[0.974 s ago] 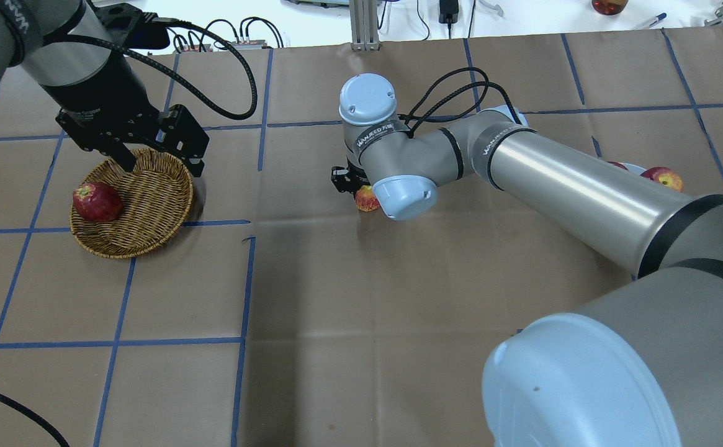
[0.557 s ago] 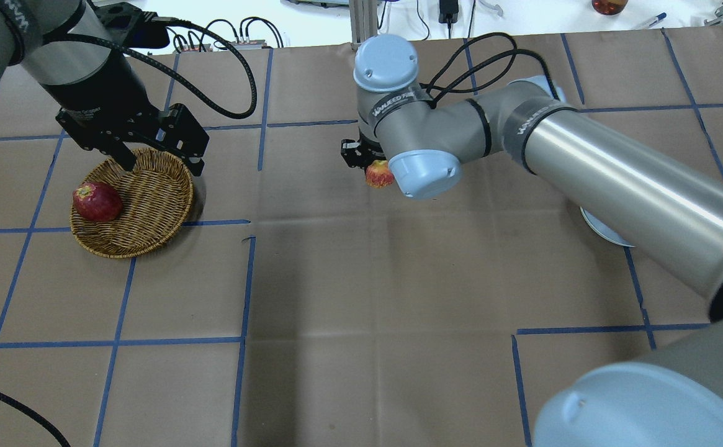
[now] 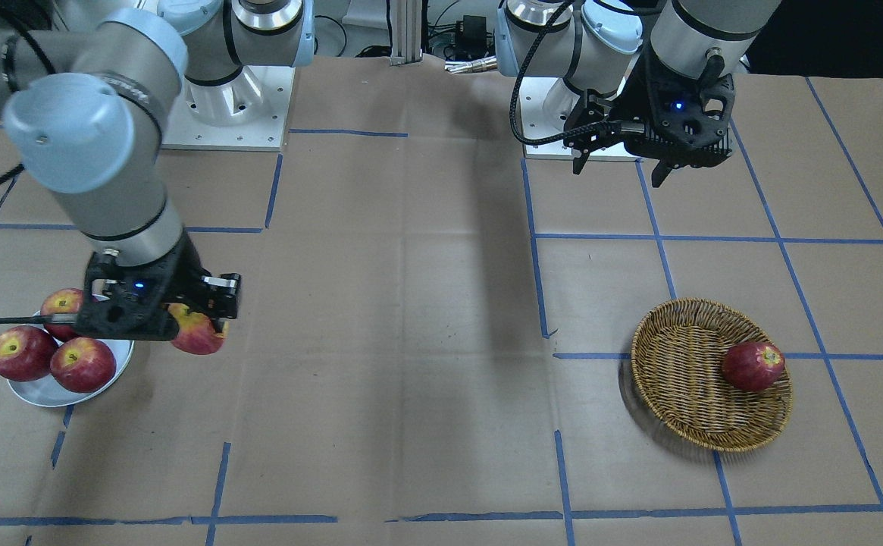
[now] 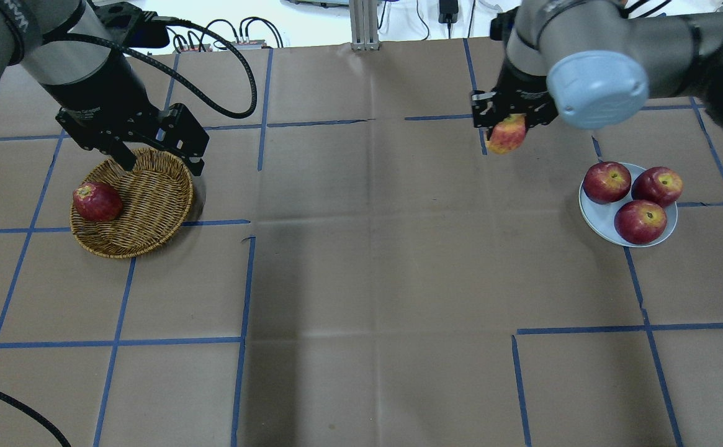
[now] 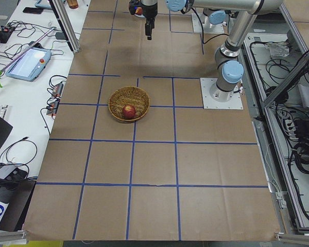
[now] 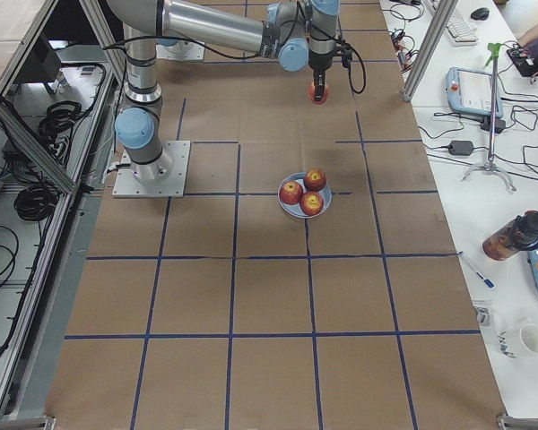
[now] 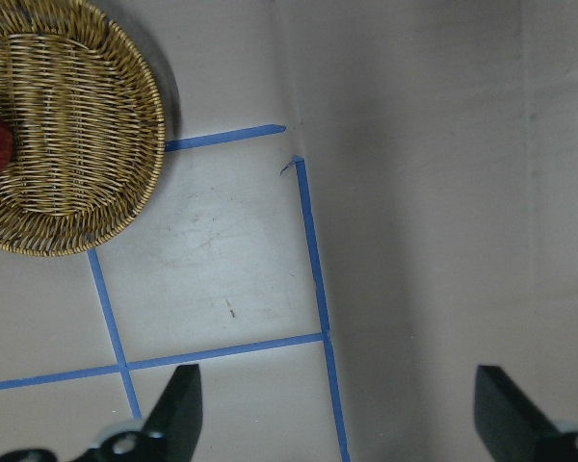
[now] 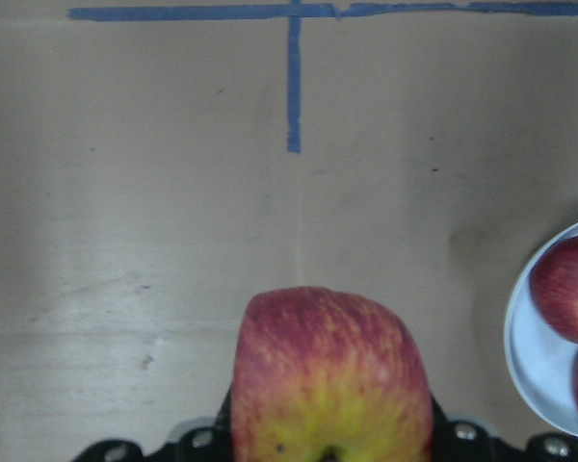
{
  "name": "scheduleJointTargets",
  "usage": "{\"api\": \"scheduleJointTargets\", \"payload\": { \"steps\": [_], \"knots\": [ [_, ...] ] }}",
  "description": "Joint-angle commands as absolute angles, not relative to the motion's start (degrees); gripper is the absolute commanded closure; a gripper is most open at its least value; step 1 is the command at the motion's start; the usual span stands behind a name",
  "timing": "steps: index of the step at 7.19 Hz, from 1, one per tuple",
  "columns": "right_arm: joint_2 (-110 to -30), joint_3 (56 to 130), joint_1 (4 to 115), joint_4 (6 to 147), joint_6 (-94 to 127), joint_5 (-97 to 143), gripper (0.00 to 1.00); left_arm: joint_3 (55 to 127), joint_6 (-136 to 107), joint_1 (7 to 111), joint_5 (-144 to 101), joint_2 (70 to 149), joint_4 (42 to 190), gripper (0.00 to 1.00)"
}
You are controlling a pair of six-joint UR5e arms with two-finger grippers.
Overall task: Transfer apple from basket to plate
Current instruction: 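Carry the apple with the right gripper over the white plate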
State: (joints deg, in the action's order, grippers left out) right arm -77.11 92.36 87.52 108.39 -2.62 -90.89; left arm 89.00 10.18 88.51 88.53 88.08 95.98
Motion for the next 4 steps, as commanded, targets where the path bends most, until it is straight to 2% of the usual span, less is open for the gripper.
{"api": "scheduleJointTargets", "payload": {
  "steps": [1,4],
  "knots": [
    [-79.7,95.1,75.5,108.1,-20.1,-91.1,0.71,88.9,10.1,88.5,88.6,88.3,96.0,0.01],
    [-78.3,98.6,64.6,111.3,-33.6,-90.0,0.73,88.9,10.0,88.5,88.6,88.4,96.0,0.01]
  ]
}}
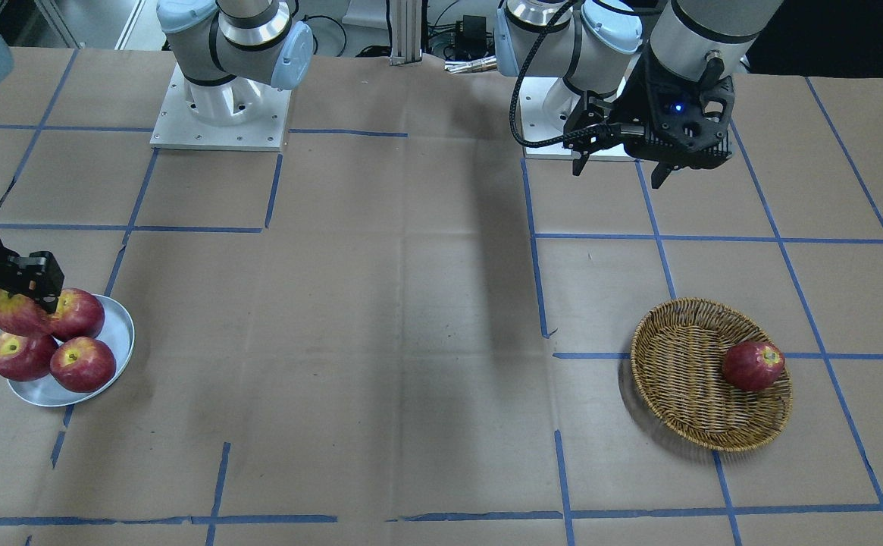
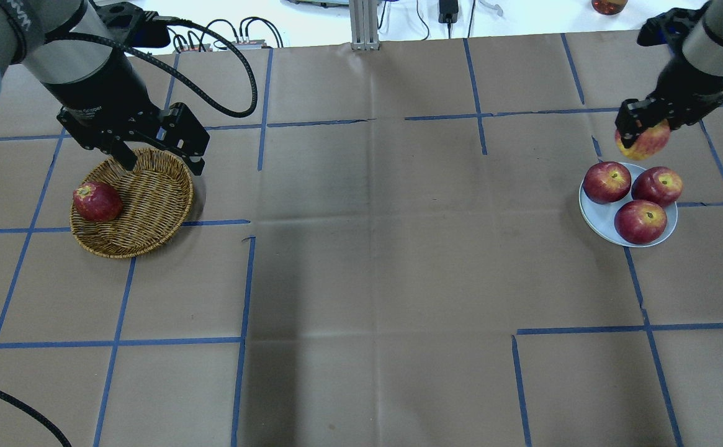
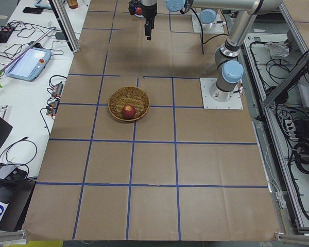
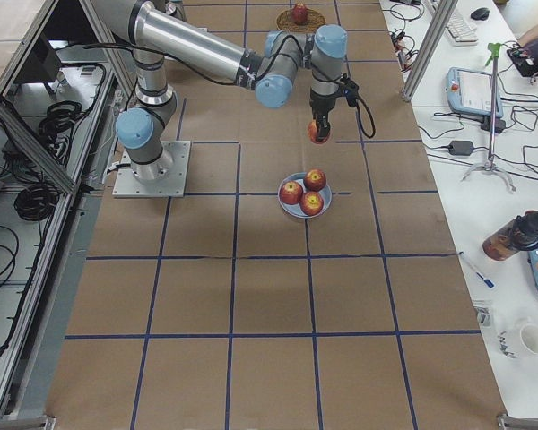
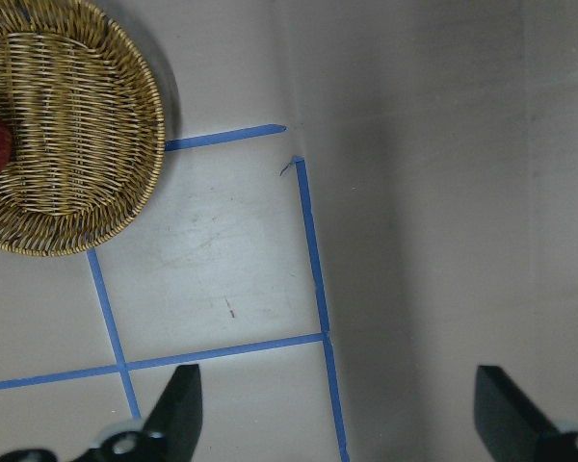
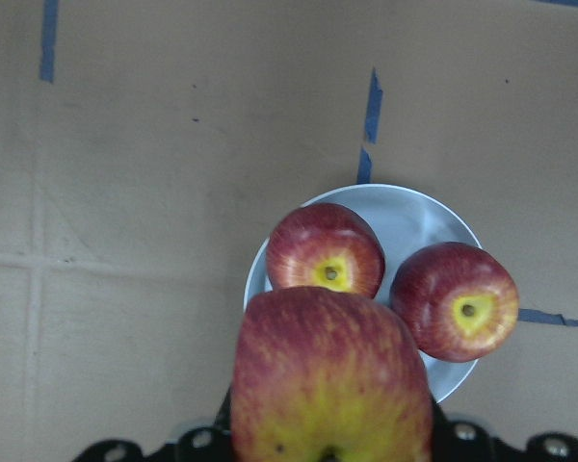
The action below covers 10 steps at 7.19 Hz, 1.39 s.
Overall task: Transfer apple from basket to plate
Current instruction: 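Carry the apple with the right gripper over the white plate, then lower the apple onto the plate and open the right gripper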
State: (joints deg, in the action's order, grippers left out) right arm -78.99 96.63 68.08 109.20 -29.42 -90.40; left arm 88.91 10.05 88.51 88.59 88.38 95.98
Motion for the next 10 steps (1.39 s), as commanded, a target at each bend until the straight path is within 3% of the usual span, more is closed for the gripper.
{"api": "scheduleJointTargets", "payload": {
  "steps": [1,8,9,10],
  "knots": [
    [-77.5,101.0,64.6,115.0,-33.5,-89.9,0.73,88.9,10.0,88.5,88.6,88.5,96.0,0.01],
    [-73.4,104.2,64.3,121.6,-34.2,-90.8,0.72,88.9,9.9,88.6,88.3,88.7,96.0,0.01],
    [-73.2,104.2,64.3,121.8,-34.2,-90.8,0.65,88.9,9.9,88.6,88.3,88.7,96.0,0.01],
    [-73.1,104.1,64.3,122.0,-34.3,-90.7,0.01,88.9,9.9,88.6,88.2,88.7,96.0,0.01]
  ]
}}
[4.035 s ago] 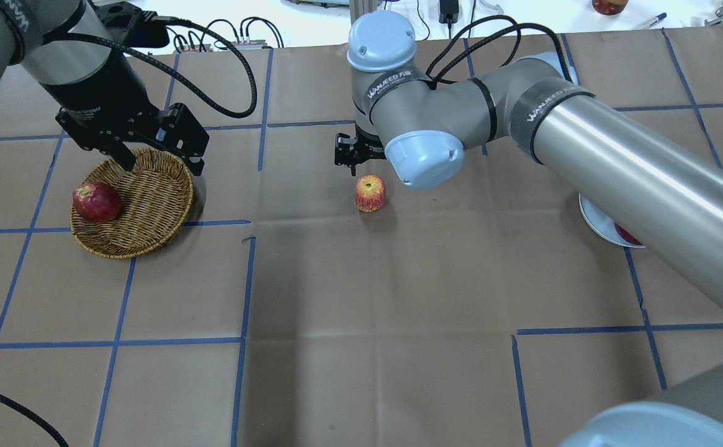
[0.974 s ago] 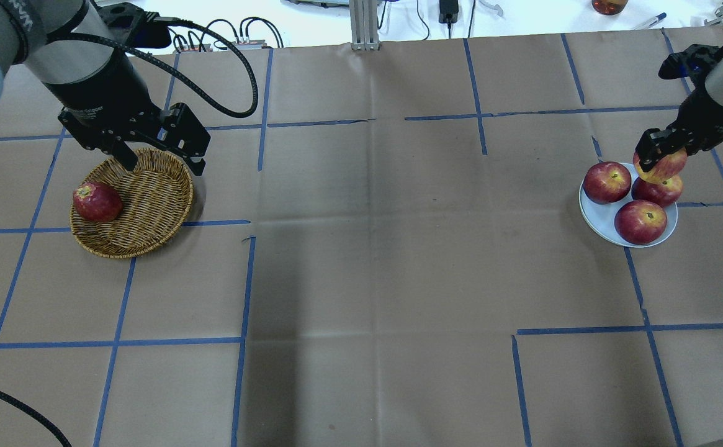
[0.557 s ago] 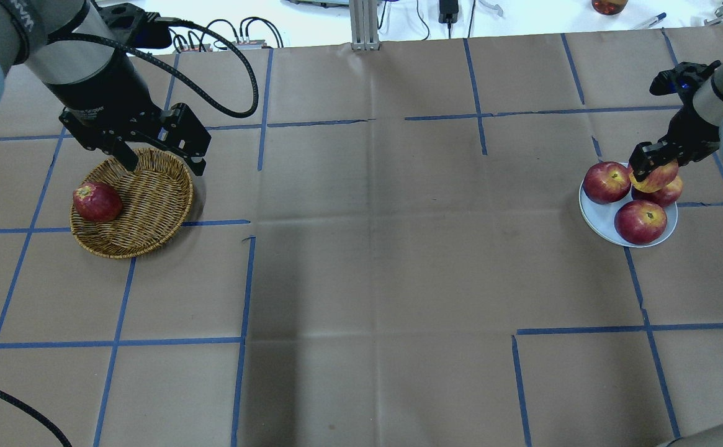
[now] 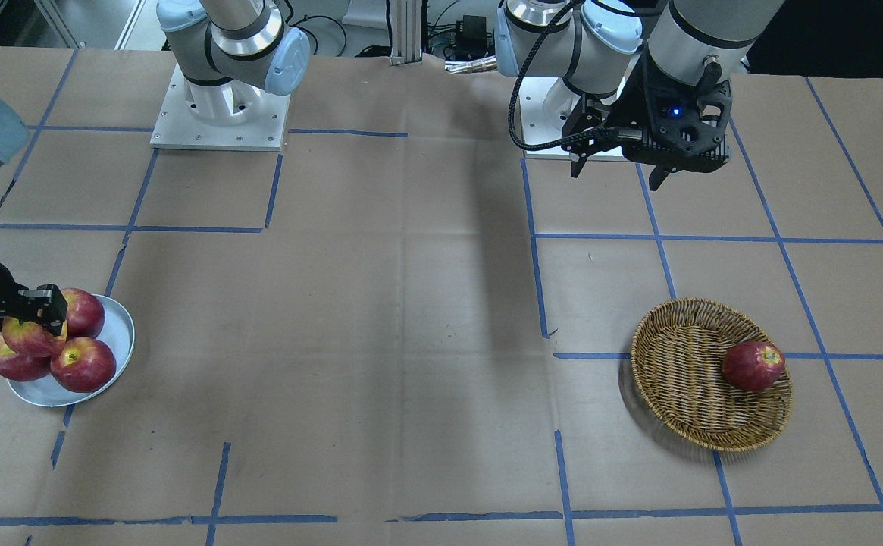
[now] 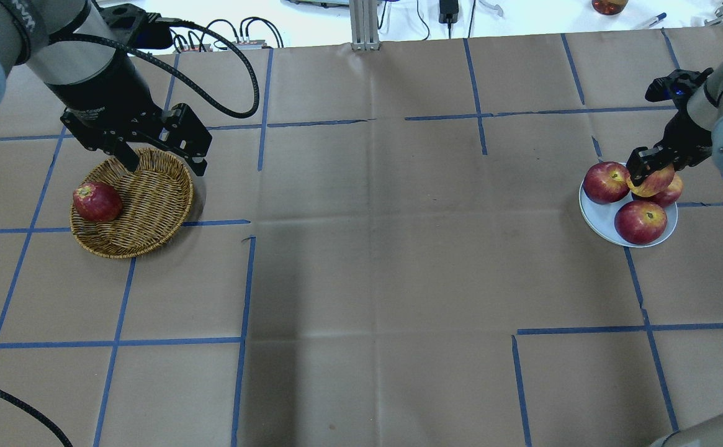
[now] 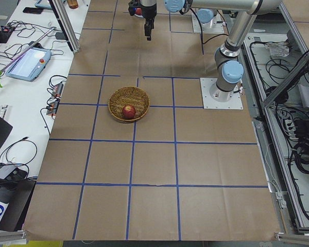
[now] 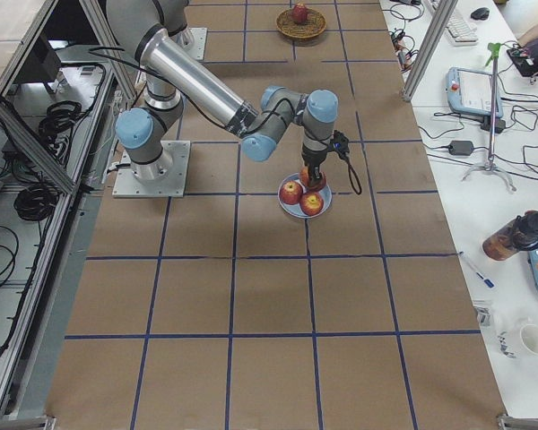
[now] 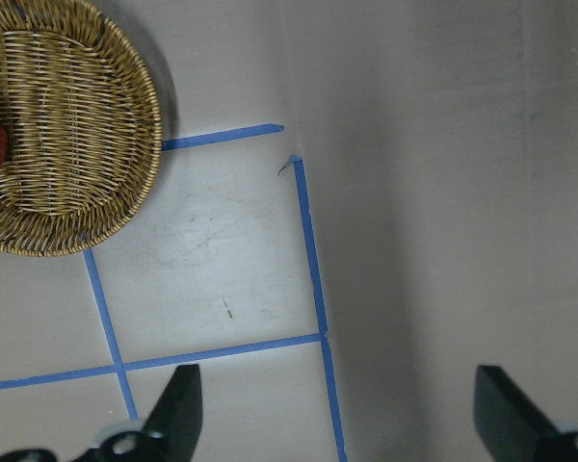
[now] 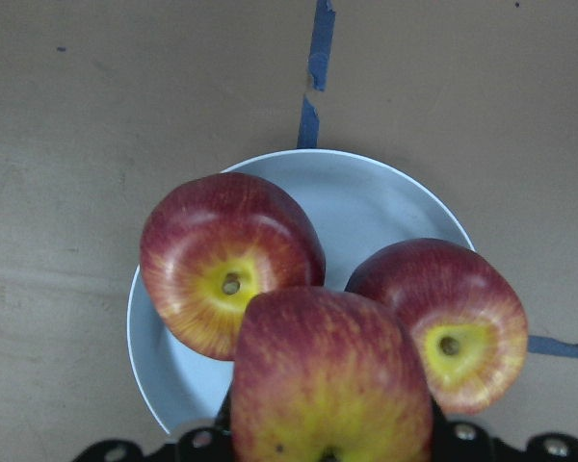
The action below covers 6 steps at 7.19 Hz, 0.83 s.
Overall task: Transfer apple from basket to plate
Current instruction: 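Lower the apple onto the plate and open the right gripper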
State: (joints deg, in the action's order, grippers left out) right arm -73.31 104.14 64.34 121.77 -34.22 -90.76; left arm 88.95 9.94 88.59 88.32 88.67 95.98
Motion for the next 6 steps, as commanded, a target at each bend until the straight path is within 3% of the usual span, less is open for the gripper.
{"api": "scheduleJointTargets", "payload": {
  "steps": [1,6],
  "knots": [
    [-73.2,103.7,64.3,121.7,-34.1,-92.7,0.0,88.9,9.9,88.6,88.2,88.8,96.0,0.01],
    [-78.8,96.4,67.5,113.3,-33.1,-93.2,0.0,88.8,9.8,88.6,88.2,89.1,96.0,0.01]
  ]
}}
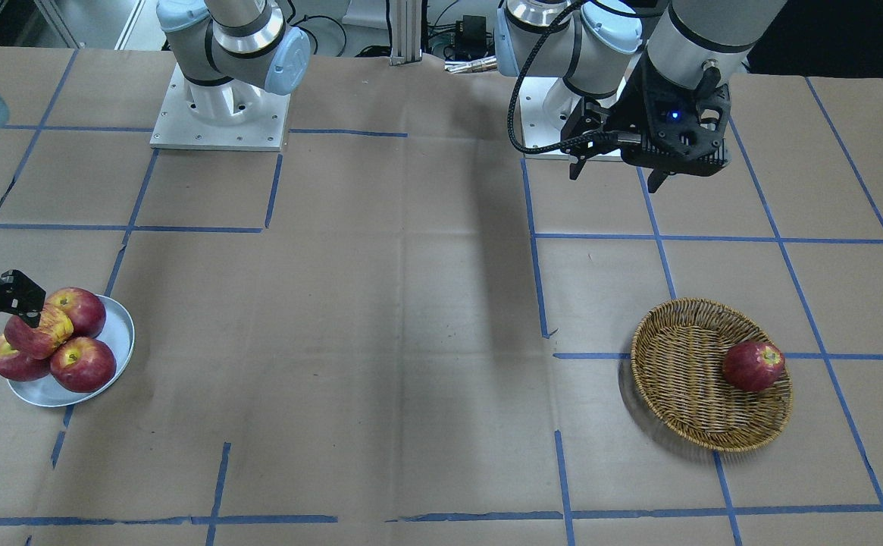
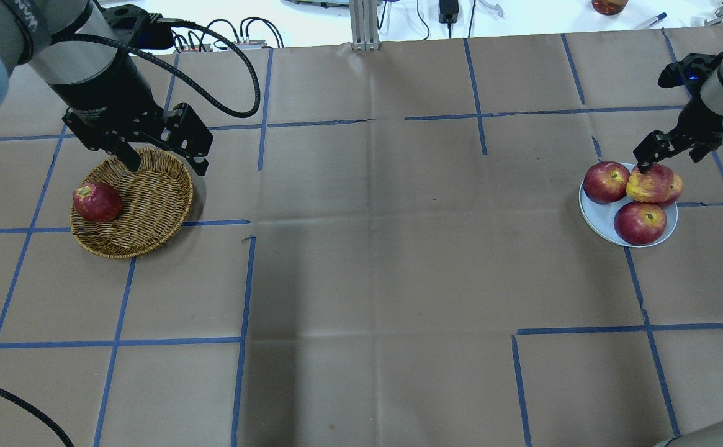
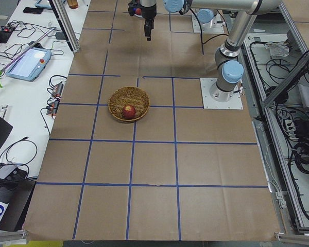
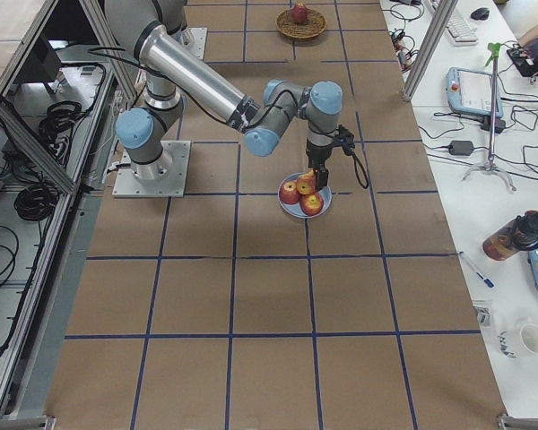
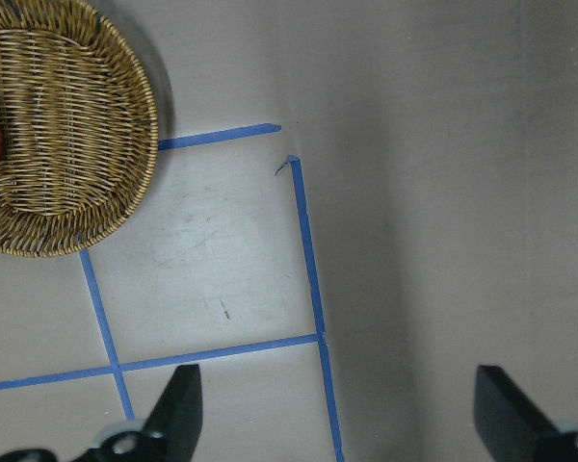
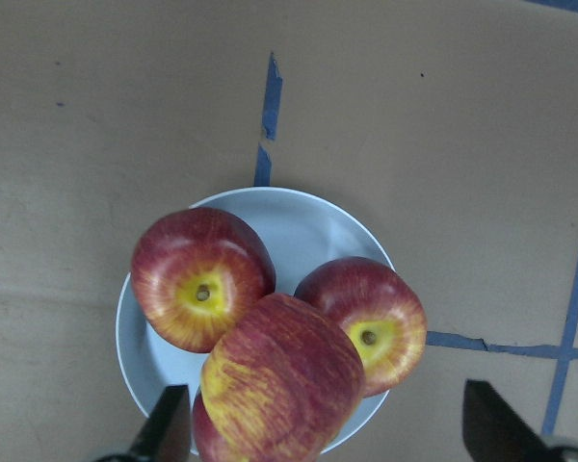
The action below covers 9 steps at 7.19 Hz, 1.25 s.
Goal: Transfer apple from basket to plate
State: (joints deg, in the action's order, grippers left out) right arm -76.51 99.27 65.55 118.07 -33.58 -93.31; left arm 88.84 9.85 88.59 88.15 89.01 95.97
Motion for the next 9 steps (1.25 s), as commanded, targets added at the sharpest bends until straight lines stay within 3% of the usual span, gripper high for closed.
{"api": "scheduleJointTargets", "payload": {
  "steps": [1,6,9],
  "knots": [
    [-80.8,94.6,70.7,109.1,-30.3,-93.3,0.0,88.7,10.1,88.6,88.3,89.2,96.0,0.01],
    [-88.9,92.9,88.9,95.7,-6.5,-92.4,0.01,87.5,10.5,88.7,88.7,89.9,96.5,0.01],
    [-90.4,92.9,89.0,95.0,-6.5,-91.0,0.01,87.3,10.5,88.8,89.9,90.0,96.1,0.01]
  ]
}}
